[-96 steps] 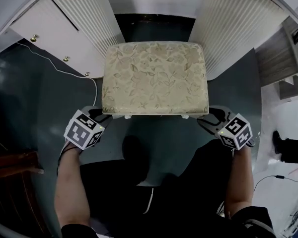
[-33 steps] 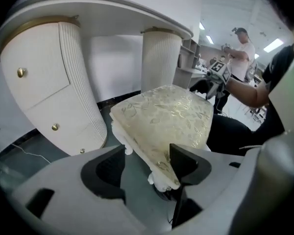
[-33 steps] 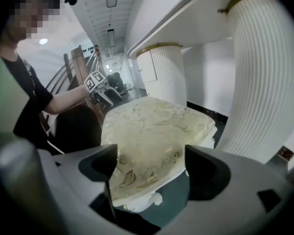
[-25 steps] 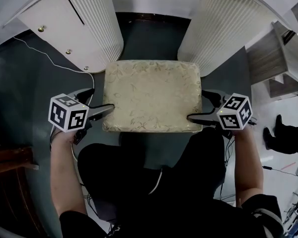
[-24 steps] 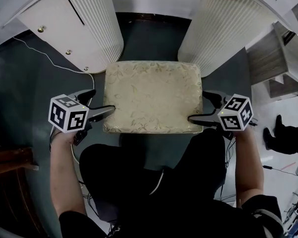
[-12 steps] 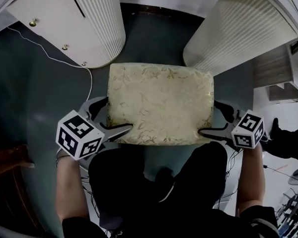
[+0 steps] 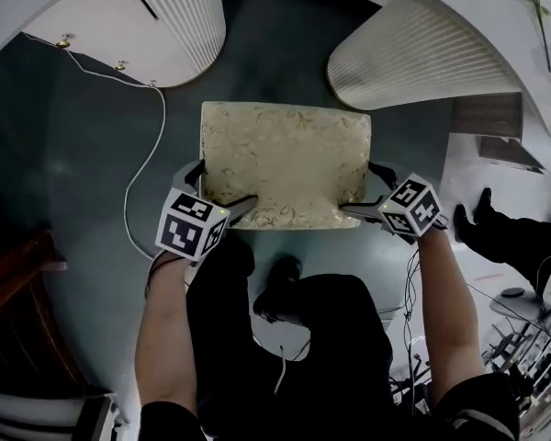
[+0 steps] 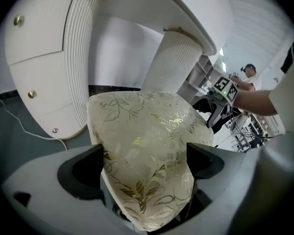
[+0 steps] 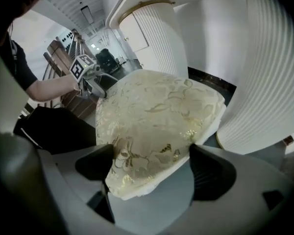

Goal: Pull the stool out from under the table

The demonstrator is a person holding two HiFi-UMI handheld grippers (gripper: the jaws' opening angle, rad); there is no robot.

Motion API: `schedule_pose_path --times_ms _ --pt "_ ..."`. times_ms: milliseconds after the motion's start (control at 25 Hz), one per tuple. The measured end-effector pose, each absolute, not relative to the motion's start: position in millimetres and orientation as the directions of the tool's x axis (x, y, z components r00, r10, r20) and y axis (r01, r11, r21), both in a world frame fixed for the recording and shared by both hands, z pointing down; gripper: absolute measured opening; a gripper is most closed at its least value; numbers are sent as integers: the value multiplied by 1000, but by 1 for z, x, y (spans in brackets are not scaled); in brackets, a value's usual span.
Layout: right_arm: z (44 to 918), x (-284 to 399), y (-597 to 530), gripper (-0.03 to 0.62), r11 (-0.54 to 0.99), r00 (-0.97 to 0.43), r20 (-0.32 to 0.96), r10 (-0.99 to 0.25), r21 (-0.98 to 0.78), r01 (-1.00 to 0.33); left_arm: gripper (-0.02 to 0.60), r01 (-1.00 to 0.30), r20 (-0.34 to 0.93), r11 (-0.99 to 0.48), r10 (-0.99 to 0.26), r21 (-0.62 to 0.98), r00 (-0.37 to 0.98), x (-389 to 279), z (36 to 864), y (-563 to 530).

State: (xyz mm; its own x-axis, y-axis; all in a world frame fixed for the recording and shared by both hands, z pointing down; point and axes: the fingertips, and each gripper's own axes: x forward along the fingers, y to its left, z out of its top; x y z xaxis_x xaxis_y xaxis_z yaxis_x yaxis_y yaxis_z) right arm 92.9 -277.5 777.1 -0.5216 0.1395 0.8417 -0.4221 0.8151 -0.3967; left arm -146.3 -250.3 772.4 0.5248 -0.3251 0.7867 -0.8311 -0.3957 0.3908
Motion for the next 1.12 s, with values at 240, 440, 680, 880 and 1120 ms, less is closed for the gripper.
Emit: schedule_pose_path --times_ms 240,440,680,880,1120 --pt "779 87 -259 477 813 -438 886 150 -363 -456 455 -846 826 -356 -263 397 498 -159 775 -230" --pt "775 82 -243 446 694 -484 865 132 -429 -578 428 -859 853 -289 -192 423 485 -165 771 -227" --pt "765 96 -245 381 610 -446 894 31 -370 -700 314 -895 880 -193 -189 401 435 -172 749 -226" --pt "677 91 -228 330 589 -485 865 -124 -329 -738 244 -882 846 -213 -259 421 466 -156 652 -227" --pt "578 103 -199 292 567 -506 824 -256 -295 -769 235 -848 774 -112 -361 518 520 -114 561 -204"
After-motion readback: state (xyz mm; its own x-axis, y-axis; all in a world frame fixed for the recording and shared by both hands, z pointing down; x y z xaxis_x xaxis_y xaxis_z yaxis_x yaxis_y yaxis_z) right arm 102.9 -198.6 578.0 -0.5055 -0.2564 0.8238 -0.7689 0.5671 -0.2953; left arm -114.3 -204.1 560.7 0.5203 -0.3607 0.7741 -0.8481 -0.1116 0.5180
